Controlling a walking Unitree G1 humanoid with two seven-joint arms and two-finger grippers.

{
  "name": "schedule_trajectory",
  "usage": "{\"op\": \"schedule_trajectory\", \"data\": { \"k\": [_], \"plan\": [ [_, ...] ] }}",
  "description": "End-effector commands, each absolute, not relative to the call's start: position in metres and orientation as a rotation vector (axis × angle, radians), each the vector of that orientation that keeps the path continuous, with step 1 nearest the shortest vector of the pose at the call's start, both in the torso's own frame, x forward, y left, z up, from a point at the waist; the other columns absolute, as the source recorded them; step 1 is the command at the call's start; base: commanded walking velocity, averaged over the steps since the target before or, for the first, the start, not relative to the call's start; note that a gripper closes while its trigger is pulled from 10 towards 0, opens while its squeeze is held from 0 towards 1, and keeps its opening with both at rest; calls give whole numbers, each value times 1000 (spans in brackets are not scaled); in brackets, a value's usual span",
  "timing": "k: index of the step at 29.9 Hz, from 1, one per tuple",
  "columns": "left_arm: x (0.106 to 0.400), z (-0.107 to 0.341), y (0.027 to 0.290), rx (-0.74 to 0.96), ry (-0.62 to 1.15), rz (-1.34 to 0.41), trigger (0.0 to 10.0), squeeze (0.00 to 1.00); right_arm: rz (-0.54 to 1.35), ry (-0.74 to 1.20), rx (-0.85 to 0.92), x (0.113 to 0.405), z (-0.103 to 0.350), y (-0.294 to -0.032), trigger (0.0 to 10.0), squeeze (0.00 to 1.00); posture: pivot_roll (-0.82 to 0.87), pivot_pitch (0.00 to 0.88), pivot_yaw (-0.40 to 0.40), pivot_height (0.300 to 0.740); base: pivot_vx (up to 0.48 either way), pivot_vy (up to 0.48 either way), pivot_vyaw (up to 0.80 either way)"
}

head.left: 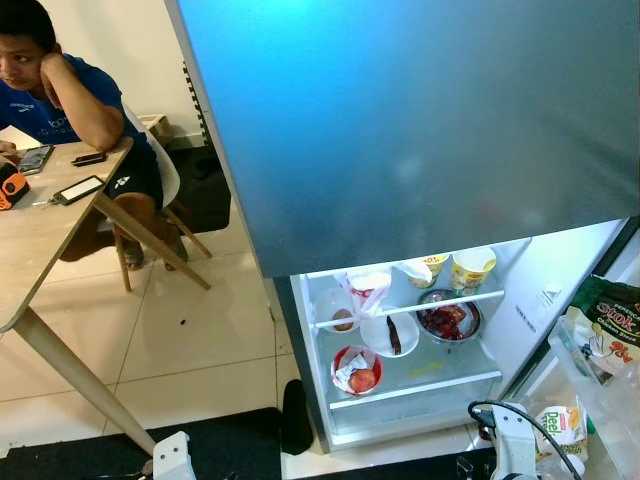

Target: Restocking fridge

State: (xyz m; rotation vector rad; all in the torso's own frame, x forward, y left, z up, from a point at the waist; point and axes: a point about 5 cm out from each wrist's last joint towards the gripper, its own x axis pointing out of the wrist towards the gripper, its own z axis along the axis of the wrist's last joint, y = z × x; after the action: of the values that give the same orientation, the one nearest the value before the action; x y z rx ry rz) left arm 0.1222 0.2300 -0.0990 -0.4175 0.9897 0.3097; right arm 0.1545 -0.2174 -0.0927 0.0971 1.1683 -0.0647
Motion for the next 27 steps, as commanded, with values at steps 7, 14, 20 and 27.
{"op": "schedule_trajectory", "data": {
  "k": [7, 14, 20, 27],
  "plan": [
    [121, -101, 225, -426, 998, 303, 10000, 0, -48, 1169, 98, 157, -92, -213, 10000, 0, -32, 0, 9, 740, -347, 0, 0],
    [121, -101, 224, -427, 997, 300, 10000, 0, -48, 1171, 99, 157, -93, -213, 10000, 0, -33, 0, 10, 740, -348, 0, 0],
    [121, -101, 224, -430, 997, 299, 10000, 0, -49, 1173, 100, 156, -93, -213, 10000, 0, -34, 0, 7, 740, -347, 0, 0],
    [121, -101, 223, -432, 998, 299, 10000, 0, -50, 1172, 100, 156, -93, -213, 10000, 0, -36, 0, 7, 740, -348, 0, 0]
  ]
}}
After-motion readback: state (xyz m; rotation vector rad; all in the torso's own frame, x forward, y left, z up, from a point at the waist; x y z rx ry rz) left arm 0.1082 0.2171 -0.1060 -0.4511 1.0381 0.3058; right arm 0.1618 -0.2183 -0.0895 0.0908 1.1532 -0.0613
